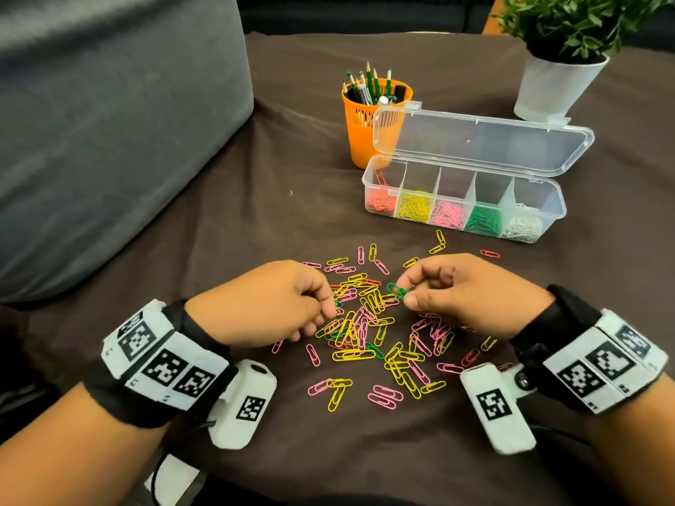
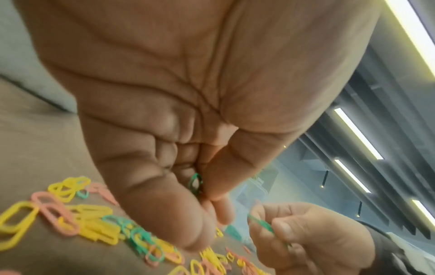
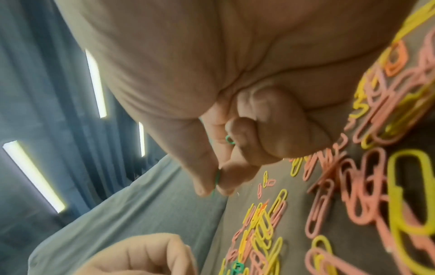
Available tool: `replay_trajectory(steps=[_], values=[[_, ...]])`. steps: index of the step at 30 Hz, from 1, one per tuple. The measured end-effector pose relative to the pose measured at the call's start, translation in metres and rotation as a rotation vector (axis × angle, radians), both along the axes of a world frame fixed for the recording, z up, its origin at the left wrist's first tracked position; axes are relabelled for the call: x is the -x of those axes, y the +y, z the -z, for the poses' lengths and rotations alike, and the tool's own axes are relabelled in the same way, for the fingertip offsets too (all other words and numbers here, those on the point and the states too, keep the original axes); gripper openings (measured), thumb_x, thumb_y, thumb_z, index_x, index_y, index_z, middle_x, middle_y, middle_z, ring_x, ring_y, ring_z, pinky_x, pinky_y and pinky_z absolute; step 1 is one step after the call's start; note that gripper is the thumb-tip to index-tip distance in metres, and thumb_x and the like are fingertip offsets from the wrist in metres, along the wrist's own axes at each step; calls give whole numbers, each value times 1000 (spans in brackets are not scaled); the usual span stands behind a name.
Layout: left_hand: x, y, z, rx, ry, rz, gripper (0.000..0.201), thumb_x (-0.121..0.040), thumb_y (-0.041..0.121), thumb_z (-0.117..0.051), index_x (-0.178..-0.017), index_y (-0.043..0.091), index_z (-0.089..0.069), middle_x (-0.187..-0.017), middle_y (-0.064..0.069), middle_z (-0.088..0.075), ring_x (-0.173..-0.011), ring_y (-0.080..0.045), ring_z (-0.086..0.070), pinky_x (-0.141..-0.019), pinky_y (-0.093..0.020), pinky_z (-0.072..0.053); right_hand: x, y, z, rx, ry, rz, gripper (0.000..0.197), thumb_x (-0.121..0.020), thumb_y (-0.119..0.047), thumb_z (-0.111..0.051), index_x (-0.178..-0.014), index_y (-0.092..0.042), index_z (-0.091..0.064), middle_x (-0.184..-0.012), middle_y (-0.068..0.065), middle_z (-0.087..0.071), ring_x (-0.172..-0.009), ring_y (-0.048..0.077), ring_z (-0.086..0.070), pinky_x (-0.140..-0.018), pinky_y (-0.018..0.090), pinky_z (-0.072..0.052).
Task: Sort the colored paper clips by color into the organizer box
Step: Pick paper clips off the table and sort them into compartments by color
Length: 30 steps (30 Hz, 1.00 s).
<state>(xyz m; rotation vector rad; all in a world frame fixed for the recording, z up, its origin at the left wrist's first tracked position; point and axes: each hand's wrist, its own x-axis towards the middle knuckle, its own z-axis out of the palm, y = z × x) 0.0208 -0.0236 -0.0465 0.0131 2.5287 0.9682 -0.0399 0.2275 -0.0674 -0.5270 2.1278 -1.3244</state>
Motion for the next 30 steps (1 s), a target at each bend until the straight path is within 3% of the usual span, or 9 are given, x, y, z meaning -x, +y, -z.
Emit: replay_trajectory(steps=[4, 8, 11, 15, 18, 22, 26, 28, 30], values=[[5, 7, 2, 209, 69, 159, 5, -86, 26, -68, -91, 28, -69, -69, 10, -60, -52, 2, -51, -54, -14, -40, -2, -4, 5, 195, -258, 156, 8, -72, -7, -59, -76, -9, -54, -62, 10, -46, -44, 11, -29, -39, 16, -20], [7, 11, 2, 453, 180, 316, 20, -80, 45, -75, -96, 34, -69, -66, 16, -52, -61, 6, -49, -54, -15, -30, -4, -14, 4, 139, -279, 194, 24, -53, -12, -41, -76, -12, -49, -60, 8, -53, -44, 13, -37, -37, 16, -21], [11, 16, 4, 531, 229, 361, 16, -82, 43, -73, -90, 31, -65, -68, 15, -53, -63, 4, -47, -59, -23, -35, -12, -28, -1, -55, -72, 46, 14, -63, -23, -50, -76, -17, -52, -55, -7, -49, -47, 9, -39, -41, 20, -29], [14, 15, 3, 563, 208, 369, 22, -81, 47, -73, -83, 28, -63, -67, 13, -55, -63, 0, -50, -63, -25, -42, -22, -38, -5, -272, 169, -134, 17, -82, -18, -60, -70, -18, -47, -53, -9, -42, -49, 5, -35, -55, 27, -33], [13, 8, 2, 633, 203, 362, 28, -82, 51, -70, -77, 25, -62, -68, 9, -57, -67, -8, -54, -62, -26, -40, -25, -38, -7, -174, 42, -158, 24, -70, -34, -61, -64, -20, -42, -53, -10, -38, -47, 6, -31, -51, 28, -28], [11, -1, -2, 682, 242, 355, 14, -86, 36, -69, -94, 29, -61, -70, 12, -52, -67, -7, -47, -56, -23, -32, -20, -29, -11, 31, -182, -49, 42, -68, -52, -69, -64, -23, -39, -54, -3, -33, -46, 12, -25, -45, 25, -21], [11, 3, 1, 641, 251, 362, 16, -85, 37, -68, -100, 35, -63, -72, 11, -57, -68, -7, -49, -59, -25, -35, -18, -28, -9, -144, 149, -59, 43, -97, -40, -54, -66, -11, -47, -58, 1, -39, -52, 12, -33, -54, 33, -31], [11, 6, 2, 650, 238, 376, 18, -86, 41, -68, -103, 35, -66, -82, 9, -65, -75, -12, -54, -57, -23, -34, -19, -31, -5, -263, 274, -93, 34, -101, -32, -46, -74, -14, -57, -62, -1, -47, -56, 11, -41, -63, 37, -41], [13, 6, 2, 660, 253, 380, 17, -88, 41, -65, -102, 33, -68, -90, 8, -68, -82, -14, -59, -62, -23, -38, -23, -34, -5, -372, 374, -151, 23, -97, -31, -49, -77, -25, -60, -64, -9, -53, -61, 4, -46, -70, 33, -45]])
